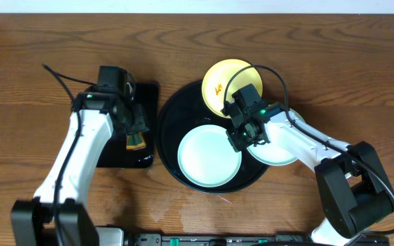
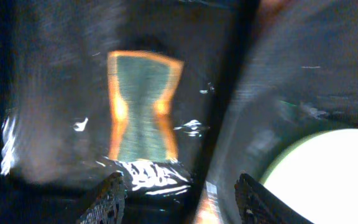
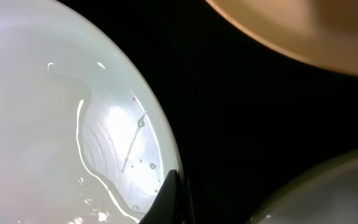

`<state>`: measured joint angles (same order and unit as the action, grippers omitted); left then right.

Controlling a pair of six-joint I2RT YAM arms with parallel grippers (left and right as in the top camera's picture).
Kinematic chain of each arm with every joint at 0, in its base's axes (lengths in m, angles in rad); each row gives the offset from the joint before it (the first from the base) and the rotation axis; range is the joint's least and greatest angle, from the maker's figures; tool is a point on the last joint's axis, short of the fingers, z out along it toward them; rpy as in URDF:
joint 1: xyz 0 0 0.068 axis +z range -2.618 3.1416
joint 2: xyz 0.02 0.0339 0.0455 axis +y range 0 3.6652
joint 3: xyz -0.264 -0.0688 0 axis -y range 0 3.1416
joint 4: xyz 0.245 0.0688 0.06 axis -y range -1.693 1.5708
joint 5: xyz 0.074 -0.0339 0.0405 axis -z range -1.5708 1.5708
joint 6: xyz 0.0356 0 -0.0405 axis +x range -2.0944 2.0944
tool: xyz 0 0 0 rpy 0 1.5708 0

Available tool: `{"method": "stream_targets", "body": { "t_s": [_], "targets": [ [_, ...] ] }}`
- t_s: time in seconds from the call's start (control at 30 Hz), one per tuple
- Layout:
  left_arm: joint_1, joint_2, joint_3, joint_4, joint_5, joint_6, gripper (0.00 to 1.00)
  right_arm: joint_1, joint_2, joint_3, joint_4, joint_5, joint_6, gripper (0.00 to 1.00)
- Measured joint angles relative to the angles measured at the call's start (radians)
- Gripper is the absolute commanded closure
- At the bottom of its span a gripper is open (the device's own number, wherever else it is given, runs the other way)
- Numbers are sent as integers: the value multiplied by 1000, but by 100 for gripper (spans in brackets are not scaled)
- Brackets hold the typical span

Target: Clean dirty plates on tray and stack at the side

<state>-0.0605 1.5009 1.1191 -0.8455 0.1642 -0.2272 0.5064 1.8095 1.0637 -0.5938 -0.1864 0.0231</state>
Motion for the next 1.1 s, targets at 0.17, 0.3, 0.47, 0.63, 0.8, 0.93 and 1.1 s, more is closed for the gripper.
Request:
{"method": "stream_targets", "body": {
  "t_s": [0.17, 0.3, 0.47, 0.63, 0.8, 0.93, 1.1],
  "targets": [
    [0, -38, 13, -26, 118, 0, 41, 4, -8, 11, -51, 64, 69, 99],
    [-2, -33, 13, -31, 155, 0, 42, 16, -66, 20, -63, 134, 84, 99],
    [-21, -33, 13, -32, 175, 0, 42, 77, -193, 41, -74, 177, 82, 99],
    [-74, -33, 13, -25, 178, 1, 42, 105, -212, 48, -100, 189, 79, 96],
    [-125, -31, 13, -10, 178, 11, 42, 84, -208, 48, -98, 200, 81, 80],
    [-154, -17, 7, -5, 177, 19, 67, -6, -197, 48, -109, 92, 66, 78],
    [-201, 19, -50, 49, 178, 10, 80, -97, -114, 48, -128, -63, 45, 79]
  ]
}}
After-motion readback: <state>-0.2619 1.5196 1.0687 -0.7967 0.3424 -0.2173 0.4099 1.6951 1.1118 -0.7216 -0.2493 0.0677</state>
